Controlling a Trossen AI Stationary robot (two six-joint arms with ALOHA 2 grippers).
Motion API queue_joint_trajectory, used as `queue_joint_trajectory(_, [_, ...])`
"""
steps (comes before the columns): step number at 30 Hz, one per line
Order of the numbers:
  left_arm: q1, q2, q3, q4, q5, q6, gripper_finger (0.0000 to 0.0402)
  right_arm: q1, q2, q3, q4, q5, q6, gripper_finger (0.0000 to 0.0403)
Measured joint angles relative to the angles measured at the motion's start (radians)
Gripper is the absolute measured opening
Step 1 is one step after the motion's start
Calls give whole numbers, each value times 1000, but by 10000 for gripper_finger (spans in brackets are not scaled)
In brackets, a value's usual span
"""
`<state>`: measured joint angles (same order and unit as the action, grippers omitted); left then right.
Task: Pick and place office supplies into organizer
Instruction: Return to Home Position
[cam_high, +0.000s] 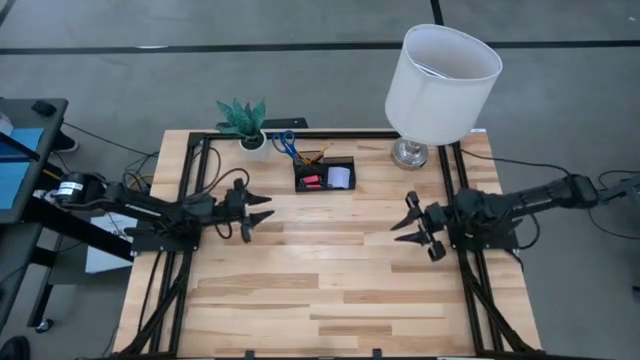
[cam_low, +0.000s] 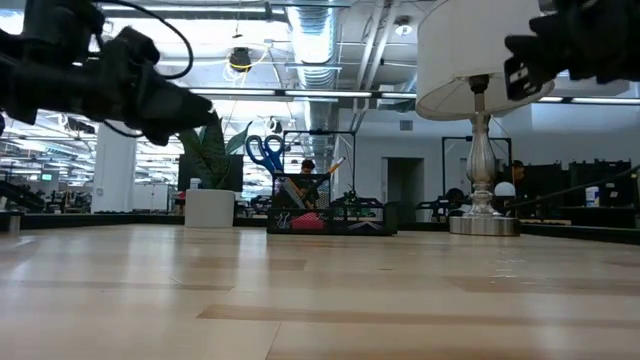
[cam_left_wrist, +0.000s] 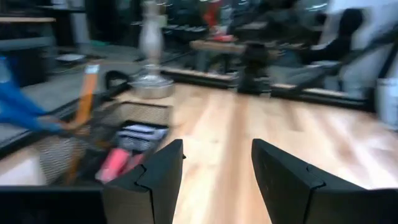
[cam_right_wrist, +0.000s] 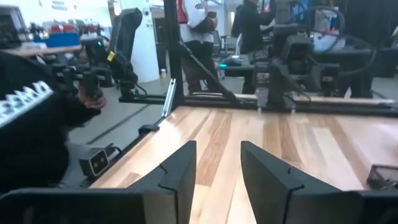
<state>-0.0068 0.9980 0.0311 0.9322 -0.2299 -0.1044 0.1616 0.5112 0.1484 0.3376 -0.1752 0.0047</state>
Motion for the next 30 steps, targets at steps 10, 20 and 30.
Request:
queue_joint_trajectory(10, [7,-55,-21,-43,143,32,183,-245,-3,-112,158,-251,-18,118])
queue_joint_trajectory(20, [8,-76,-23,-170,-89,-41,183,-403,-49,-142,74,-297,-55,118])
queue_joint_trajectory(30, [7,-76,-24,-213,-14,-64,183,-446,-47,-142,73,-296,230,118])
